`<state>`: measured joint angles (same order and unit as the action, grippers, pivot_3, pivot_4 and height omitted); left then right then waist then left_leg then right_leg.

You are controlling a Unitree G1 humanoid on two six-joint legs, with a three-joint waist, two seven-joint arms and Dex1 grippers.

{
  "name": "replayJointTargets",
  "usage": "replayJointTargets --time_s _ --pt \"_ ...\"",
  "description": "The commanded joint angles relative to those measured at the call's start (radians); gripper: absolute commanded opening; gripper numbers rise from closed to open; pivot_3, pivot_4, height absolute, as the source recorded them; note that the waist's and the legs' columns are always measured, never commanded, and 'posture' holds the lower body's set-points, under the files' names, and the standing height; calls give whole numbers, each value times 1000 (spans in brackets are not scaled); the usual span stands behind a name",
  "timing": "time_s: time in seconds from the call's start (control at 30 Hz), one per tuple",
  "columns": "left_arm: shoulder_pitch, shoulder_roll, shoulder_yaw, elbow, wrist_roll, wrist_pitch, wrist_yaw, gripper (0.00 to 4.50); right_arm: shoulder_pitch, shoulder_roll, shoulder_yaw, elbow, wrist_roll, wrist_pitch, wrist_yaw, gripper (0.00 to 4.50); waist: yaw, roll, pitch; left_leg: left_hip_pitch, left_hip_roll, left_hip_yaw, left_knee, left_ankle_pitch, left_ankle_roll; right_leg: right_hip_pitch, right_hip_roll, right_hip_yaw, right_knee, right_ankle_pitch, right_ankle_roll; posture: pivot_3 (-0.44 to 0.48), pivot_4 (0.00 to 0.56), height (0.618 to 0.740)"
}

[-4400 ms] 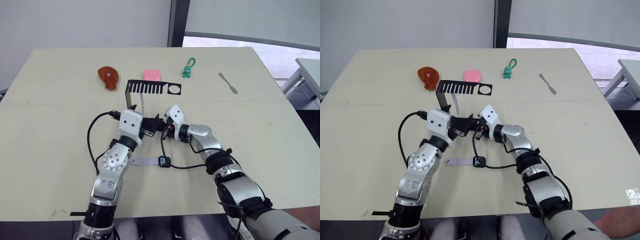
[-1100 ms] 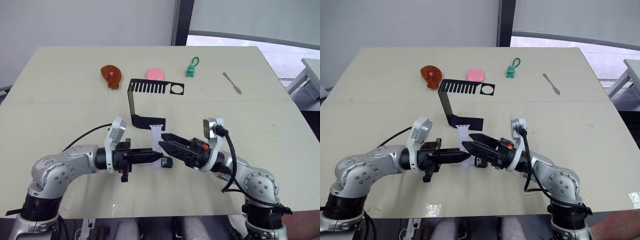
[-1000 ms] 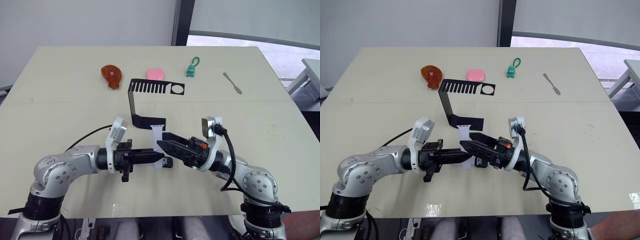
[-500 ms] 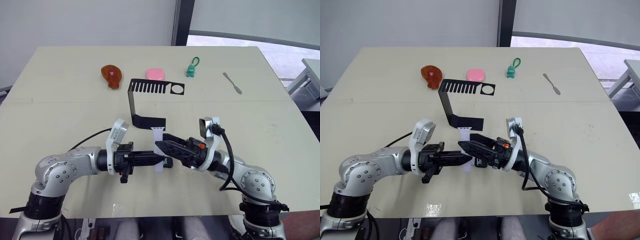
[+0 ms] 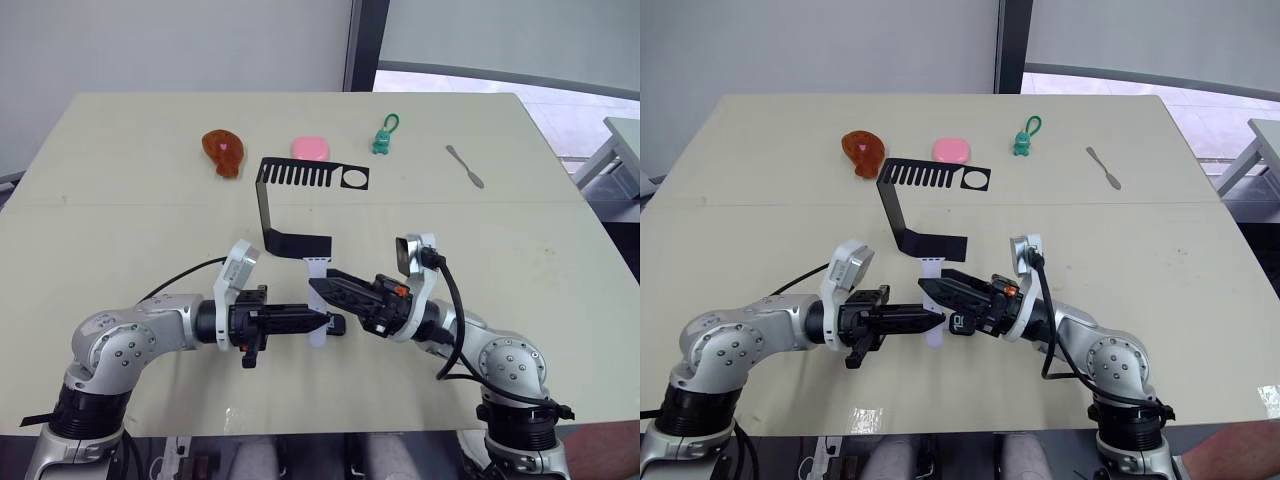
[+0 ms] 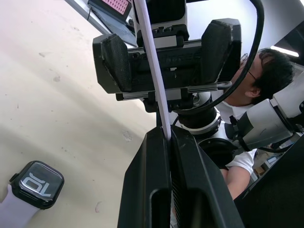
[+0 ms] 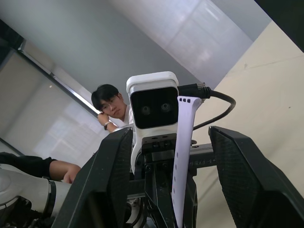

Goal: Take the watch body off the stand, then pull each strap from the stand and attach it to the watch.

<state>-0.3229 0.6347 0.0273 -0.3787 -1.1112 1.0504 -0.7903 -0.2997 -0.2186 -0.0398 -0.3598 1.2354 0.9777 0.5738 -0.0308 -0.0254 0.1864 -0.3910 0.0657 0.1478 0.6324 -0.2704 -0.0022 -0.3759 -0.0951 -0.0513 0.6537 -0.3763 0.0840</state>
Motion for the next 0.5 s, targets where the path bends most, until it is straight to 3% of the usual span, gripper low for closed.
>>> replayJointTargets --time_s 0.03,0.07,0.2,0.5 --pt "5 4 2 -29 3 -15 -21 0 -10 9 11 -10 3 -22 -4 2713 0 0 0 0 0 0 0 0 0 0 0 0 0 0 0 0 150 740" --pt "5 4 1 -30 7 -17 -23 0 -11 9 12 -10 1 -24 -2 2713 0 0 0 0 0 0 0 0 0 0 0 0 0 0 0 0 150 740" --pt "3 1 0 -32 16 -21 -27 0 -13 7 19 -3 -2 -33 5 1405 0 0 0 0 0 0 0 0 0 0 0 0 0 0 0 0 150 740" --pt "16 2 7 -41 13 -26 -24 0 -13 15 23 7 -8 -54 1 1405 0 0 0 0 0 0 0 0 0 0 0 0 0 0 0 0 150 740"
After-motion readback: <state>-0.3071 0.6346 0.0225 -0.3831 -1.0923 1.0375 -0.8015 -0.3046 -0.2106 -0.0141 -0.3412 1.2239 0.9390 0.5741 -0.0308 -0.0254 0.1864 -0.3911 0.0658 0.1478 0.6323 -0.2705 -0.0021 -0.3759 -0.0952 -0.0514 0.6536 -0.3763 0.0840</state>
